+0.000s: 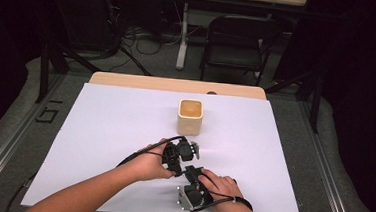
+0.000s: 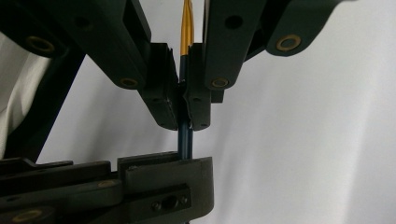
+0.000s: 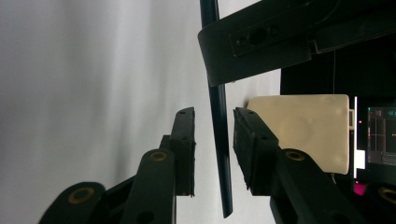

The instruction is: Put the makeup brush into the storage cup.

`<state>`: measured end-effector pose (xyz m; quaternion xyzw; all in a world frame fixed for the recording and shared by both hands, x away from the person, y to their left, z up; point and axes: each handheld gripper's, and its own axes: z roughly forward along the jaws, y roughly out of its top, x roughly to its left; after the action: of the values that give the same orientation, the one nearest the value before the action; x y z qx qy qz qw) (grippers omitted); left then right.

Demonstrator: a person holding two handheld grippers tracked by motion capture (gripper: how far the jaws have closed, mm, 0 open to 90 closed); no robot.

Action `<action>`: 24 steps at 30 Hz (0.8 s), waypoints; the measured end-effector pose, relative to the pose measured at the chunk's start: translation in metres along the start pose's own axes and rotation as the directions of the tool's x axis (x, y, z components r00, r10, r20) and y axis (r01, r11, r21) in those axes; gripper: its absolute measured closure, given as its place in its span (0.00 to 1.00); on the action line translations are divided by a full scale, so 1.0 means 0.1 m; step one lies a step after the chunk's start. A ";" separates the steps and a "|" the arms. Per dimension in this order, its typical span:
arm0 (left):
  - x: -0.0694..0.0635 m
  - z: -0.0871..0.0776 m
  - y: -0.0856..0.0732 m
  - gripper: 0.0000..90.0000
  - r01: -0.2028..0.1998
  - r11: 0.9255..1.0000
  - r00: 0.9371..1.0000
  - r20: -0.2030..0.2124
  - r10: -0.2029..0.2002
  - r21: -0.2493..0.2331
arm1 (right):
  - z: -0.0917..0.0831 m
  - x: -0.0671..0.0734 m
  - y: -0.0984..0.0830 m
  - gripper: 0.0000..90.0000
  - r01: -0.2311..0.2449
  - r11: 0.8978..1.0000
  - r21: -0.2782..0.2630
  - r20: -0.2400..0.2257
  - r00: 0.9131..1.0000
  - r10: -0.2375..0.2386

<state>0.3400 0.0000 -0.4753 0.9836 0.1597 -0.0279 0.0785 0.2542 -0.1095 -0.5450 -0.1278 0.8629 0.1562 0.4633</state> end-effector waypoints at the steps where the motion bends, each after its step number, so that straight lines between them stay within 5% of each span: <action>1: 0.00 0.00 0.00 0.93 0.002 1.000 1.000 0.001 -0.002 0.000 | 0.00 0.00 0.00 0.79 0.000 1.000 0.000 0.000 1.000 0.000; 12: -0.02 0.02 0.01 0.93 -0.005 1.000 1.000 0.001 0.005 0.008 | 0.01 0.00 -0.02 0.92 -0.004 1.000 -0.002 -0.010 1.000 0.004; 24: -0.01 -0.01 0.00 0.93 -0.010 1.000 1.000 0.001 0.010 0.008 | 0.01 -0.01 -0.01 0.94 0.013 1.000 0.002 -0.018 1.000 -0.013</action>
<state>0.3388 -0.0002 -0.4747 0.9848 0.1544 -0.0285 0.0748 0.2554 -0.1101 -0.5450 -0.1343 0.8663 0.1513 0.4567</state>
